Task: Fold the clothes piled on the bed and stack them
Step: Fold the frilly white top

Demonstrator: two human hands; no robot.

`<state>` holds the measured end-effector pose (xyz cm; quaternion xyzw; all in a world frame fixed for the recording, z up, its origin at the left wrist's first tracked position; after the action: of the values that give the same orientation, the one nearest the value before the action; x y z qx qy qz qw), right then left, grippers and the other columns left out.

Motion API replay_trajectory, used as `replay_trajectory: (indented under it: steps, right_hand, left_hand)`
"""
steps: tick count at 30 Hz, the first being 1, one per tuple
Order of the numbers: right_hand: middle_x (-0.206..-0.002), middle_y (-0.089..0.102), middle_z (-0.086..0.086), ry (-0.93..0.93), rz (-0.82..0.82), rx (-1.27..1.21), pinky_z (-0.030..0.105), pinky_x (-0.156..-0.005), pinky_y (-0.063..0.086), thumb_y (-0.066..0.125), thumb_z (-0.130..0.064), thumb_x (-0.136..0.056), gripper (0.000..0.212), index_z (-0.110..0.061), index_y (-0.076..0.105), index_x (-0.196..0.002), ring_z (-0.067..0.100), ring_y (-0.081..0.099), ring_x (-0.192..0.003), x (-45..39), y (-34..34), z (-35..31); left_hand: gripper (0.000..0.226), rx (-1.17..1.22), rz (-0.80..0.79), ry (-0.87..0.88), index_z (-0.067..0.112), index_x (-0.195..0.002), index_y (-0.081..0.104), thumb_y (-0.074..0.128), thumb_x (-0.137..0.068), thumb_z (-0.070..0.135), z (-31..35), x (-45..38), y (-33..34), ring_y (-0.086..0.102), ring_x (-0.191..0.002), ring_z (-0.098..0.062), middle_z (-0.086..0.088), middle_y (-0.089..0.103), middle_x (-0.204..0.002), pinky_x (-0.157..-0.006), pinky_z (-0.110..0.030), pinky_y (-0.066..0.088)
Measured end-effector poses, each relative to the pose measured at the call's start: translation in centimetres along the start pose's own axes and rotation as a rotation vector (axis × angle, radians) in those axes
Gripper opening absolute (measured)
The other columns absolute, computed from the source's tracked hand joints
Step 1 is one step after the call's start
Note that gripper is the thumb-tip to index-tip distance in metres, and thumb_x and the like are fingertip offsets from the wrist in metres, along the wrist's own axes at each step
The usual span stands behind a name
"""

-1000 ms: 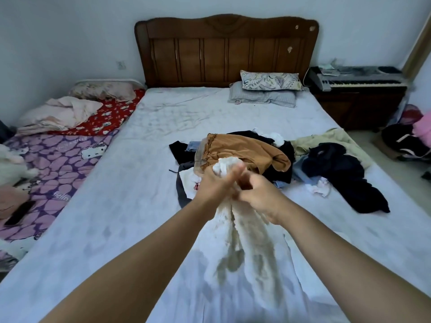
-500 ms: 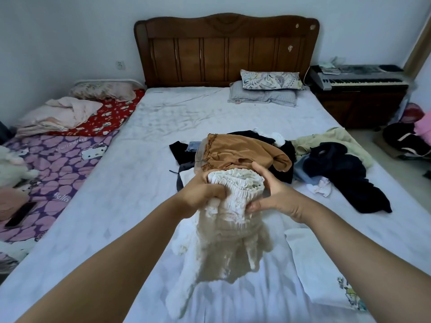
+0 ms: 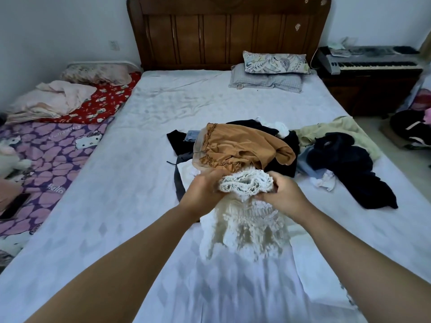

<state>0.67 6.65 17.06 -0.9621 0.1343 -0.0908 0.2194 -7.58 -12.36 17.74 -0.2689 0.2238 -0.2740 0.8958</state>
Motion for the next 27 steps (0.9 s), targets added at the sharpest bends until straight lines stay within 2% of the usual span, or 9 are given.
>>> replay_trajectory:
  steps: [2, 5, 9, 11, 17, 20, 22, 25, 27]
  right_hand:
    - [-0.097, 0.069, -0.009, -0.051, 0.036, 0.032, 0.020, -0.078, 0.049, 0.085, -0.011, -0.066, 0.046, -0.022, 0.062, -0.104, 0.004, 0.064, -0.090, -0.7, -0.7, 0.0]
    - [-0.085, 0.066, -0.013, -0.102, 0.069, 0.120, 0.008, -0.065, 0.041, 0.082, -0.003, -0.066, 0.039, -0.021, 0.060, -0.094, -0.003, 0.059, -0.077, -0.8, -0.4, 1.6]
    - [-0.093, 0.065, -0.005, -0.059, -0.004, 0.195, 0.022, -0.073, 0.045, 0.079, -0.005, -0.071, 0.036, -0.014, 0.063, -0.102, 0.012, 0.059, -0.086, 0.9, 2.8, 7.4]
    - [-0.097, 0.065, -0.003, 0.023, -0.080, 0.256, 0.029, -0.076, 0.045, 0.075, -0.011, -0.076, 0.032, -0.014, 0.062, -0.106, 0.014, 0.059, -0.089, 2.5, 5.2, 11.8]
    - [-0.099, 0.066, -0.001, 0.102, -0.400, 0.457, 0.032, -0.075, 0.046, 0.060, -0.021, -0.085, 0.018, -0.017, 0.061, -0.103, 0.021, 0.061, -0.096, 11.4, 11.9, 23.6]
    - [-0.113, 0.065, -0.001, 0.127, -0.544, 0.476, 0.024, -0.089, 0.042, 0.047, -0.026, -0.077, 0.040, -0.014, 0.063, -0.112, 0.019, 0.057, -0.108, 14.5, 13.0, 26.0]
    - [-0.111, 0.064, -0.004, 0.171, -0.552, 0.489, 0.014, -0.083, 0.035, 0.038, -0.030, -0.072, 0.047, -0.015, 0.064, -0.108, 0.015, 0.057, -0.106, 14.7, 12.9, 26.5]
    - [-0.094, 0.064, -0.001, 0.016, -0.352, 0.536, 0.020, -0.071, 0.041, 0.039, -0.028, -0.072, 0.038, -0.013, 0.066, -0.094, 0.020, 0.062, -0.088, 13.2, 12.6, 25.9]
    - [-0.102, 0.064, 0.002, -0.172, -0.219, 0.593, 0.030, -0.078, 0.047, 0.043, -0.025, -0.073, 0.038, -0.014, 0.065, -0.101, 0.022, 0.059, -0.095, 12.5, 13.3, 26.4]
  left_hand:
    - [0.036, -0.051, 0.035, 0.108, 0.009, -0.108, 0.068, 0.076, -0.073, 0.002, -0.5, -1.0, 0.3, 0.055, -0.093, -0.008, -0.002, 0.062, -0.105, -0.077, -0.006, 0.039]
    - [0.041, -0.100, 0.031, 0.127, 0.009, -0.106, 0.067, 0.067, -0.069, -0.009, -2.2, -0.6, 2.1, 0.057, -0.096, -0.013, -0.003, 0.062, -0.107, -0.079, -0.015, 0.042]
    - [0.043, -0.105, -0.058, 0.028, 0.011, -0.107, 0.066, 0.058, -0.068, -0.005, -6.3, 3.6, 6.6, 0.054, -0.096, -0.012, -0.002, 0.061, -0.108, -0.074, -0.023, 0.046]
    - [0.047, -0.111, -0.144, -0.058, 0.014, -0.107, 0.064, 0.060, -0.066, -0.009, -8.9, 7.0, 9.6, 0.053, -0.092, -0.011, 0.000, 0.061, -0.107, -0.070, -0.025, 0.047]
    - [0.046, -0.119, -0.512, -0.265, 0.031, -0.104, 0.051, 0.057, -0.069, 0.002, -13.6, 19.4, 17.1, 0.061, -0.087, -0.025, -0.001, 0.061, -0.103, -0.065, -0.025, 0.044]
    - [0.042, -0.143, -0.764, -0.319, 0.025, -0.117, 0.057, 0.056, -0.078, 0.007, -14.1, 23.1, 18.2, 0.056, -0.107, -0.019, 0.004, 0.058, -0.119, -0.080, -0.023, 0.044]
    - [0.044, -0.189, -0.935, -0.368, 0.026, -0.125, 0.057, 0.053, -0.083, 0.011, -14.6, 23.7, 18.4, 0.049, -0.120, -0.011, 0.009, 0.053, -0.131, -0.098, -0.023, 0.038]
    - [0.036, -0.214, -0.796, -0.380, 0.023, -0.115, 0.065, 0.050, -0.086, 0.008, -14.7, 21.9, 18.3, 0.055, -0.114, -0.013, 0.006, 0.061, -0.123, -0.096, -0.024, 0.043]
    - [0.035, -0.264, -0.609, -0.210, 0.018, -0.106, 0.070, 0.046, -0.082, 0.008, -15.0, 20.1, 19.3, 0.060, -0.109, -0.021, -0.001, 0.066, -0.116, -0.091, -0.031, 0.051]
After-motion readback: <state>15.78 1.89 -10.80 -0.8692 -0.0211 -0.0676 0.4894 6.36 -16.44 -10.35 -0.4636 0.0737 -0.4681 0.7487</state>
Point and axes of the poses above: each hand's wrist, its own x-axis away from the middle knuckle, its own y-axis out of the palm, z = x × y, the point moved 2 cm from there along -x, towards the middle knuckle
